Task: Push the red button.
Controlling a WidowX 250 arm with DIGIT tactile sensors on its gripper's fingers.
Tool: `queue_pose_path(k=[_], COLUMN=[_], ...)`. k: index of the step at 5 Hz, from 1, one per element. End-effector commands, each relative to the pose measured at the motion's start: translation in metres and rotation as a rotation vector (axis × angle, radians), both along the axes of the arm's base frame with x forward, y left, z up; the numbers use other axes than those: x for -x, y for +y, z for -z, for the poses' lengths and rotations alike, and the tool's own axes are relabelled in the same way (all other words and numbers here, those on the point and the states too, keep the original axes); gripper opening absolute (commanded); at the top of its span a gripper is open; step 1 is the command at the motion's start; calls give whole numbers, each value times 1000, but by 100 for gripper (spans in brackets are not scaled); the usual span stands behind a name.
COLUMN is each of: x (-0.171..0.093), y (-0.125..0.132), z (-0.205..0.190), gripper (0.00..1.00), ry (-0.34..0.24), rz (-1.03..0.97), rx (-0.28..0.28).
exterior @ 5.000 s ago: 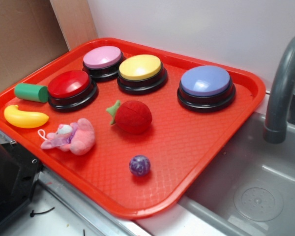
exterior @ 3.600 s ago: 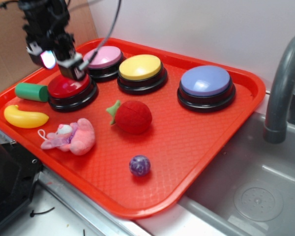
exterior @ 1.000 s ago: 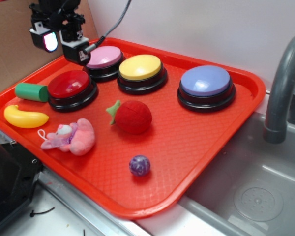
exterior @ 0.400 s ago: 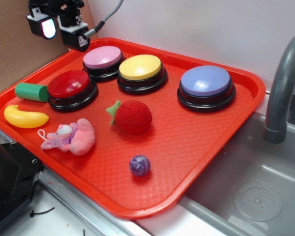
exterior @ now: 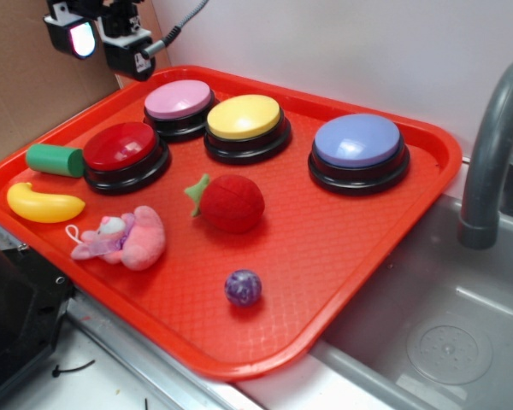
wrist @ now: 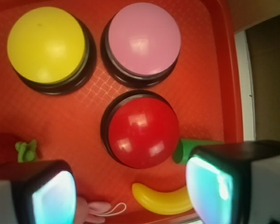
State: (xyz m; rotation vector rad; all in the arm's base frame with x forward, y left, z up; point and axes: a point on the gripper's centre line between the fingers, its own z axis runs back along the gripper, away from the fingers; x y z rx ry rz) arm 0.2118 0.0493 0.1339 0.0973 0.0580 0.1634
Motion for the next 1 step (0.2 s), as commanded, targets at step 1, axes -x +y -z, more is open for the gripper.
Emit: queue_pose_path(k=[1], x=[6], y=[5], z=[-33], gripper=[100], ry=[-107], rz=[-14], rx=[-102])
